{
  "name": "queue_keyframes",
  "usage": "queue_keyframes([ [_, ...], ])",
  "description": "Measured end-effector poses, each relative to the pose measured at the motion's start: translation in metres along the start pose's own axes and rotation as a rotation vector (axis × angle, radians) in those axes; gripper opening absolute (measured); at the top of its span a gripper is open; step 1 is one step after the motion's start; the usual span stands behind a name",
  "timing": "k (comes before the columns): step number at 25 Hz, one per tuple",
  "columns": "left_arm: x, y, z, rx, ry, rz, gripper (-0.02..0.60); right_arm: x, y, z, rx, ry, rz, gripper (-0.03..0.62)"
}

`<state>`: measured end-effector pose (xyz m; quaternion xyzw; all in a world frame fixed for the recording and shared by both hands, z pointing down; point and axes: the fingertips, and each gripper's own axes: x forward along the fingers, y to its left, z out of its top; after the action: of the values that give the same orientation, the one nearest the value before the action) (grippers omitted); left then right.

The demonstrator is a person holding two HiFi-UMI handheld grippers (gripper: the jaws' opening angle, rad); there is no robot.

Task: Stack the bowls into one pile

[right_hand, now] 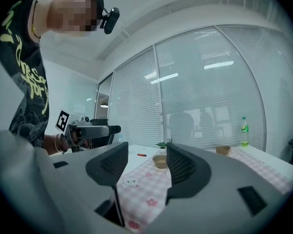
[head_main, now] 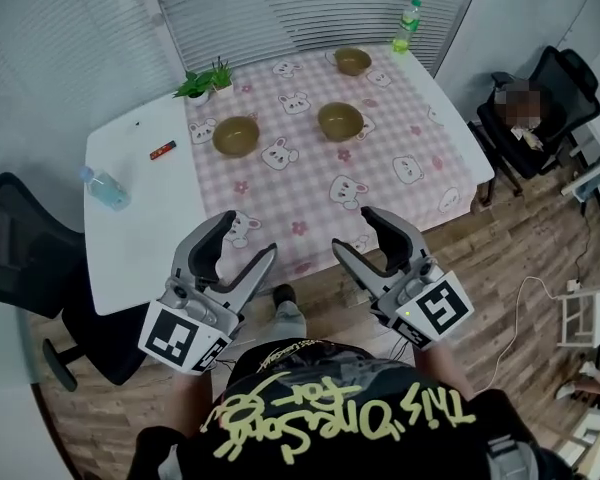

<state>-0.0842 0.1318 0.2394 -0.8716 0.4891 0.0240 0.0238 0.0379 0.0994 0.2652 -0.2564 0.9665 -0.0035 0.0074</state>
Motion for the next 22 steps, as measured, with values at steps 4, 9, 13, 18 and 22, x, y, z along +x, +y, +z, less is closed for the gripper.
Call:
queue_keyframes([
  [4, 0.014, 0.031, 0.001, -0.003, 0.006, -0.001, 0.273, 0.031, -0.014, 0.003, 0.006, 0.014, -0.001, 0.23],
  [9, 0.032, 0.071, -0.001, -0.003, 0.008, -0.002, 0.273, 0.071, -0.029, 0.008, 0.035, 0.009, 0.011, 0.23],
  [13, 0.046, 0.099, -0.006, -0.011, 0.032, -0.013, 0.273, 0.101, -0.04, 0.009, 0.068, 0.008, 0.018, 0.23],
  [18, 0.059, 0.125, -0.013, -0.018, 0.056, -0.026, 0.273, 0.128, -0.056, 0.006, 0.047, -0.002, 0.006, 0.23],
  [22, 0.065, 0.136, -0.017, -0.026, 0.064, -0.038, 0.273, 0.139, -0.062, 0.004, 0.036, -0.003, -0.004, 0.23],
])
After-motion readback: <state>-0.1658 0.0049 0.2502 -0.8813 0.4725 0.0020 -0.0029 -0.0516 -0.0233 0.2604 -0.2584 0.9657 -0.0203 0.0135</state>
